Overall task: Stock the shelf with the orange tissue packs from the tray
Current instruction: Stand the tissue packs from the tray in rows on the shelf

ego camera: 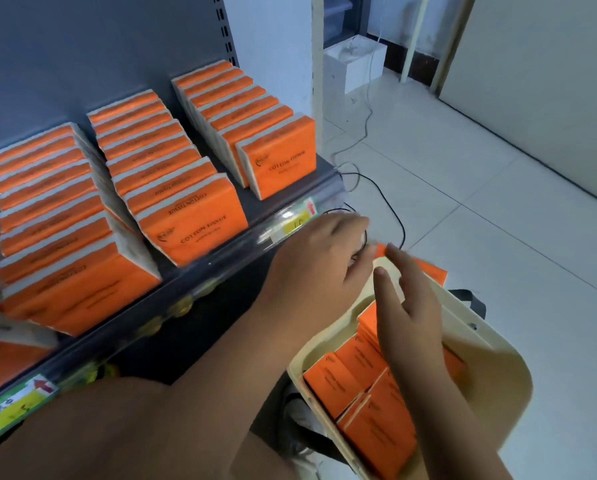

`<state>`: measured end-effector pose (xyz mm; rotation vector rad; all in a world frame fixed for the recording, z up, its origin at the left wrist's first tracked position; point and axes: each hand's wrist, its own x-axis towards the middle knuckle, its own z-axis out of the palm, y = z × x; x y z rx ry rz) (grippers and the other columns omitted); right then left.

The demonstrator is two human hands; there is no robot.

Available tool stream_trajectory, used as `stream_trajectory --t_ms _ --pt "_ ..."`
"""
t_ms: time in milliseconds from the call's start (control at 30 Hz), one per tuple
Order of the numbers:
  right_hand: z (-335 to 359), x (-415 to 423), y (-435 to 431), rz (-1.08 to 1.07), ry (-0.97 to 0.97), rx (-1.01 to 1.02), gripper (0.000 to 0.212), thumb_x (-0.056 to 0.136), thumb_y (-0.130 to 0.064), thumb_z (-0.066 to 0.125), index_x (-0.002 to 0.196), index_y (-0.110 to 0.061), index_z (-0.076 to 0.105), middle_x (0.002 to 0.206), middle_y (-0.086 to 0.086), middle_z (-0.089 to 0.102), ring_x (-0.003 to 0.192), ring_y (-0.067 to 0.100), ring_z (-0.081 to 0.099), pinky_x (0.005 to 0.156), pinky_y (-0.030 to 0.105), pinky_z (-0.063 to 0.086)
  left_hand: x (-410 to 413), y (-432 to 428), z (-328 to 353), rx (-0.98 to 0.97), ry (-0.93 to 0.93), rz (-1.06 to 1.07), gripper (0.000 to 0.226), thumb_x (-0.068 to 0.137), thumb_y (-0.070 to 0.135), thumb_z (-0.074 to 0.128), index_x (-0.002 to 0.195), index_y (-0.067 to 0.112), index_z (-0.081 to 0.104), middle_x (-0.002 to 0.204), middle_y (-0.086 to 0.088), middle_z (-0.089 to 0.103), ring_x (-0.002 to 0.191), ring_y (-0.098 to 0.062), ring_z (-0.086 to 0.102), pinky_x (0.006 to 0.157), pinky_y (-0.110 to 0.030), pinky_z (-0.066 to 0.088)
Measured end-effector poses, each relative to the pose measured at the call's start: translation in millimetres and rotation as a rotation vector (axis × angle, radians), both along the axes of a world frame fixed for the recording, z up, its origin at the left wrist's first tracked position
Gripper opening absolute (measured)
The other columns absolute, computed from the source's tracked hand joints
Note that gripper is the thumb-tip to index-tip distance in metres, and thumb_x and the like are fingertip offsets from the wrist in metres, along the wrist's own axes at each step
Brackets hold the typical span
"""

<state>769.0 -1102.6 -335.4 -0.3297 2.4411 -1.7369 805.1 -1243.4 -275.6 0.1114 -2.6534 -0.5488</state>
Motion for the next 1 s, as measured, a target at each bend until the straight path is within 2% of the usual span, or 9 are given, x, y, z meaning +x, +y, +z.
stream_trajectory --t_ms 67,267,433,567,633,700,800,867,1000 --pt "-19 13 17 -0.017 -0.031 0.065 0.042 0.103 -0.036 0.052 0.144 -0.032 0.053 0.143 -0.018 0.053 0.128 -0.008 0.042 0.095 0.008 0.03 7 13 -21 0.012 -0.126 -0.032 0.037 0.103 0.035 0.052 0.135 0.017 0.06 0.131 0.001 0.064 0.122 -0.014 0.056 0.095 -0.031 0.051" --pt "-76 38 63 -0.13 -0.255 0.205 0.042 0.103 -0.036 0.052 0.144 -0.028 0.053 0.143 -0.005 0.057 0.133 0.015 0.05 0.11 0.036 0.041 17 38 -85 0.083 -0.567 -0.023 0.048 0.103 0.042 0.049 0.144 0.017 0.051 0.142 -0.003 0.057 0.129 -0.022 0.052 0.1 -0.04 0.049" --pt "-110 50 88 -0.219 -0.465 0.298 0.039 0.097 -0.038 0.052 0.134 -0.028 0.056 0.129 -0.001 0.062 0.121 0.025 0.059 0.104 0.047 0.048 25 43 -125 0.202 -0.819 0.057 0.041 0.101 0.036 0.054 0.132 0.01 0.056 0.13 -0.009 0.062 0.118 -0.029 0.06 0.097 -0.047 0.051" --pt "-131 53 99 -0.236 -0.594 0.367 0.045 0.092 -0.037 0.05 0.134 -0.021 0.055 0.126 0.003 0.062 0.116 0.031 0.06 0.102 0.048 0.049 26 39 -150 0.279 -0.969 0.093 0.037 0.1 0.036 0.056 0.132 0.017 0.056 0.131 -0.005 0.062 0.118 -0.025 0.06 0.098 -0.042 0.05" --pt "-138 54 99 -0.247 -0.671 0.37 0.035 0.093 -0.03 0.05 0.125 -0.017 0.058 0.116 0.004 0.065 0.108 0.032 0.063 0.094 0.043 0.052 24 41 -160 0.305 -1.037 0.104 0.038 0.1 0.036 0.054 0.134 0.019 0.055 0.13 -0.001 0.061 0.117 -0.022 0.058 0.095 -0.036 0.049" --pt "-150 54 98 -0.24 -0.724 0.408 0.029 0.092 -0.029 0.051 0.116 -0.014 0.061 0.106 0.005 0.068 0.099 0.032 0.067 0.08 0.035 0.05 20 43 -172 0.326 -1.092 0.104 0.027 0.099 0.034 0.054 0.122 0.02 0.059 0.116 0.002 0.064 0.104 -0.019 0.059 0.085 -0.034 0.048" --pt "-160 52 97 -0.215 -0.811 0.414 0.022 0.094 -0.021 0.056 0.112 -0.009 0.058 0.102 0.006 0.067 0.086 0.024 0.067 0.063 0.018 0.047 14 51 -191 0.369 -1.171 0.08 0.016 0.095 0.026 0.053 0.081 0.021 0.057 0.083 0.001 0.06 0.076 -0.017 0.056 0.063 -0.031 0.04" --pt "-167 53 95 -0.118 -0.864 0.438 0.011 0.096 -0.02 0.059 0.104 -0.013 0.059 0.089 0.0 0.063 0.079 0.018 0.065 0.048 0.012 0.043 9 57 -203 0.359 -1.222 0.059 0.017 0.097 0.024 0.053 0.081 0.021 0.059 0.086 -0.003 0.065 0.077 -0.019 0.057 0.067 -0.03 0.041" --pt "-199 53 89 0.112 -0.825 0.652 0.033 0.095 -0.042 0.058 0.115 -0.018 0.067 0.108 0.006 0.069 0.097 0.026 0.065 0.075 0.029 0.043 4 55 -237 0.108 -1.231 0.022 0.023 0.096 0.018 0.049 0.115 0.017 0.063 0.113 -0.011 0.067 0.094 -0.025 0.061 0.084 -0.037 0.05"
